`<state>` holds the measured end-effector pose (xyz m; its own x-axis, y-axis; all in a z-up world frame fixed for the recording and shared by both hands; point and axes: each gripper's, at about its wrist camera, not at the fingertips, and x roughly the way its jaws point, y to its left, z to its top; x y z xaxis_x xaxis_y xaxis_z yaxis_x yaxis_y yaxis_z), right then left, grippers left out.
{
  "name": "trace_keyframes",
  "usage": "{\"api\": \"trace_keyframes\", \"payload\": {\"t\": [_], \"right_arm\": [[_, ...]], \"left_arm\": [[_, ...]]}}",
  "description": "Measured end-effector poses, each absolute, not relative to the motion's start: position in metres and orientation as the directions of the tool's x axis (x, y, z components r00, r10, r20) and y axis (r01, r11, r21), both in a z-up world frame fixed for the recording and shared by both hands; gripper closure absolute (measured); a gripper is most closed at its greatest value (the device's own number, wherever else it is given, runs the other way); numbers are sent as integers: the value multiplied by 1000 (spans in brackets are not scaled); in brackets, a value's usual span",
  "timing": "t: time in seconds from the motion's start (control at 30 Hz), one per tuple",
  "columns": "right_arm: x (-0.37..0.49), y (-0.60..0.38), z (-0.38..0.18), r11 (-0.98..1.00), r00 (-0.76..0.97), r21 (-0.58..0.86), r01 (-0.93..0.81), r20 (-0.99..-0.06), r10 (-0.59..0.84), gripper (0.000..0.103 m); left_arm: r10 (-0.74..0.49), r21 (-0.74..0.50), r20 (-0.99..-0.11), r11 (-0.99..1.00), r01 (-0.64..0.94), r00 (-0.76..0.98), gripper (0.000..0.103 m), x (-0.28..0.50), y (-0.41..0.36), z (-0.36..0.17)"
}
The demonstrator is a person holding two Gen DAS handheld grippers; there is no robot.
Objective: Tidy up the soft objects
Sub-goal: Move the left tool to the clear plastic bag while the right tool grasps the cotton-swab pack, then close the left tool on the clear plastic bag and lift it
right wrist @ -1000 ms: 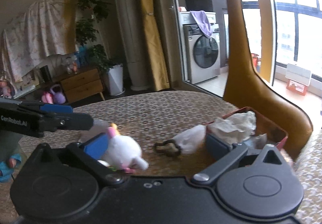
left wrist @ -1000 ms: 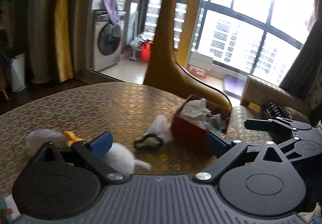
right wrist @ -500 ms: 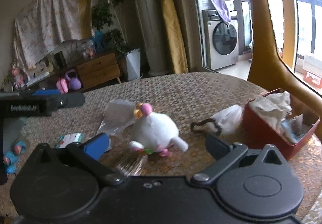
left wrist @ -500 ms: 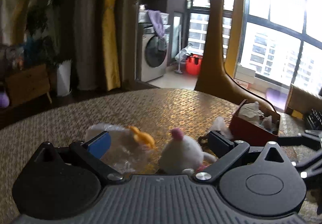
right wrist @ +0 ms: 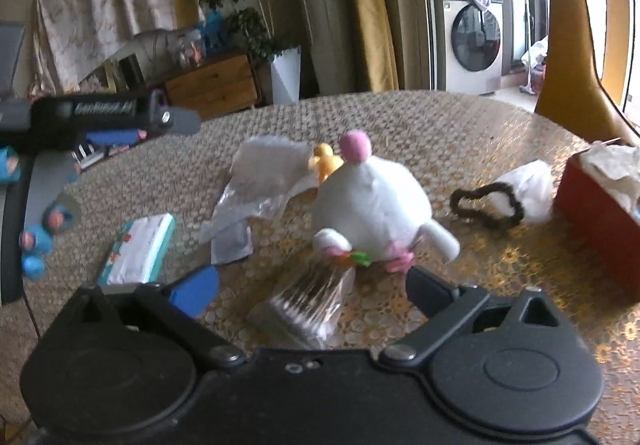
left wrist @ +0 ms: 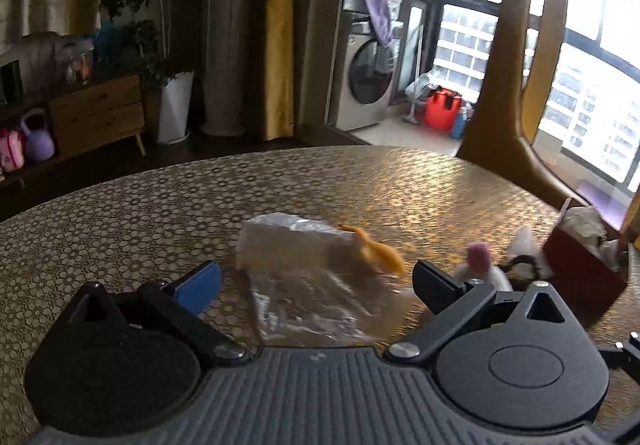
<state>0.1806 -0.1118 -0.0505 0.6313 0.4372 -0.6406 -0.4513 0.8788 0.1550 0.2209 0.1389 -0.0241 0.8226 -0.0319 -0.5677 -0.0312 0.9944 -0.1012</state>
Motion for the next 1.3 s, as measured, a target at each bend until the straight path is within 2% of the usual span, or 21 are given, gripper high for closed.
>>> {"api": "trace_keyframes", "payload": {"t": [0.3,0.57,0.8,0.83,0.97,1.03,1.1,1.13,1.2,1.27,1.3], "right_arm": [[200,-85,-81,871,579,140,-471,-696,425,8],[213,-72,-96,865,548,118,-488,-730,409,10],[222,-66,-106,866,539,112,-486,-742,399,10],[222,-66,-107,867,538,112,-486,-743,398,10],[224,-64,-111,873,545,96,-479,-747,381,12],[225,-62,-114,874,545,92,-477,-749,376,15],[226,-59,-116,875,546,77,-478,-754,365,19],[226,-57,-118,874,545,70,-481,-756,361,20],[224,-55,-120,873,551,52,-484,-757,351,25],[223,-54,-122,873,553,45,-485,-758,346,28],[223,-54,-123,873,551,48,-485,-759,348,33]], "left_arm": [[0,-99,-642,992,-83,767,0,275,146,-40],[-15,-37,-753,999,-19,658,0,338,128,-79],[-1,-5,-800,1000,-5,599,1,361,119,-112],[-2,-1,-806,1000,2,592,4,363,118,-117],[22,34,-814,999,11,580,24,366,113,-129],[32,36,-815,999,-4,578,26,367,113,-132],[45,44,-818,999,-15,573,36,368,114,-135],[43,38,-816,999,-21,577,46,367,115,-136],[35,19,-812,999,-32,583,55,366,117,-135],[35,9,-808,999,-47,588,70,364,119,-134],[37,11,-806,999,-48,590,73,364,120,-133]]}}
